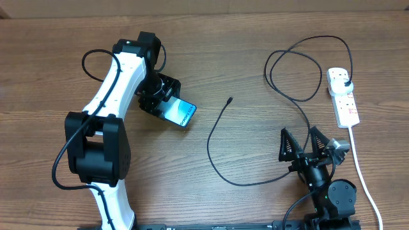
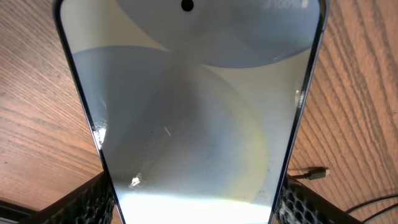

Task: Plug charger to phone and switch on socket

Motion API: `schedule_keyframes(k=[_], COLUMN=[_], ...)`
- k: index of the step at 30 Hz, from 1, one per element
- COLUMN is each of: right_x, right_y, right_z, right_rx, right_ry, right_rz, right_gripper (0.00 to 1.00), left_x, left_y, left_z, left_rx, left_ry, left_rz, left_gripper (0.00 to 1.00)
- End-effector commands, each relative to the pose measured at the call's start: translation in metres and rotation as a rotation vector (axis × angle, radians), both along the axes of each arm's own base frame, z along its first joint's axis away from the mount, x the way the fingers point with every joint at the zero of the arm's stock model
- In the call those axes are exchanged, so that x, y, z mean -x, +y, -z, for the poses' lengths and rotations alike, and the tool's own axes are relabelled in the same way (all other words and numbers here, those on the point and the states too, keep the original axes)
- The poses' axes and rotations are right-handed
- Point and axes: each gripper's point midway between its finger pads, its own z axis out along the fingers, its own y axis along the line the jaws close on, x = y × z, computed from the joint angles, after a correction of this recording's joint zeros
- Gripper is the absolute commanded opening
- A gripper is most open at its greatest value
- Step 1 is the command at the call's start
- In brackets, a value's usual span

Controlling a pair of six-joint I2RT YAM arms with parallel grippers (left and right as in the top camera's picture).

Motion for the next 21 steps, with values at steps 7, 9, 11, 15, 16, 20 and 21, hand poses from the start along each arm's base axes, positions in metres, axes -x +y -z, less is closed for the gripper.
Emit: schedule_keyframes(k=[7, 9, 11, 15, 16, 20, 21], right_x=[0.009, 0.008, 0.006, -0.005, -0.008, -0.021, -0.025], right_y=[0.025, 0.029, 0.031, 0.035, 0.036, 0.043, 0.045], right_z=[-0.041, -0.052, -0.062, -0.081, -0.084, -0.093, -0.093], right_rx=[-0.102, -0.101, -0.099, -0.090, -0.088, -0.035, -0.022], right_ry=[-0.007, 0.013, 0.054, 0.168, 0.205, 0.361, 0.402], right_rz=[-0.154, -0.176, -0.186, -0.197, -0.197, -0.235, -0.245], right_gripper=[1.00, 1.00, 1.00, 1.00, 1.00, 1.00, 1.00], left_x=[-0.009, -0.009, -0.009, -0.008, -0.008, -0.009, -0.009], left_y=[-0.001, -0.001, -0.002, -0.003, -0.005, -0.011, -0.012], left_z=[-0.010, -0.010, -0.010, -0.010, -0.010, -0.012, -0.012], left_rx=[-0.003, -0.002, 0.005, 0.005, 0.009, 0.035, 0.039], left_ry=[-0.054, -0.054, -0.053, -0.053, -0.052, -0.056, -0.057], left_rz=[0.033, 0.033, 0.033, 0.036, 0.038, 0.042, 0.042], left_gripper=[0.64, 0.63, 0.64, 0.64, 0.64, 0.63, 0.63])
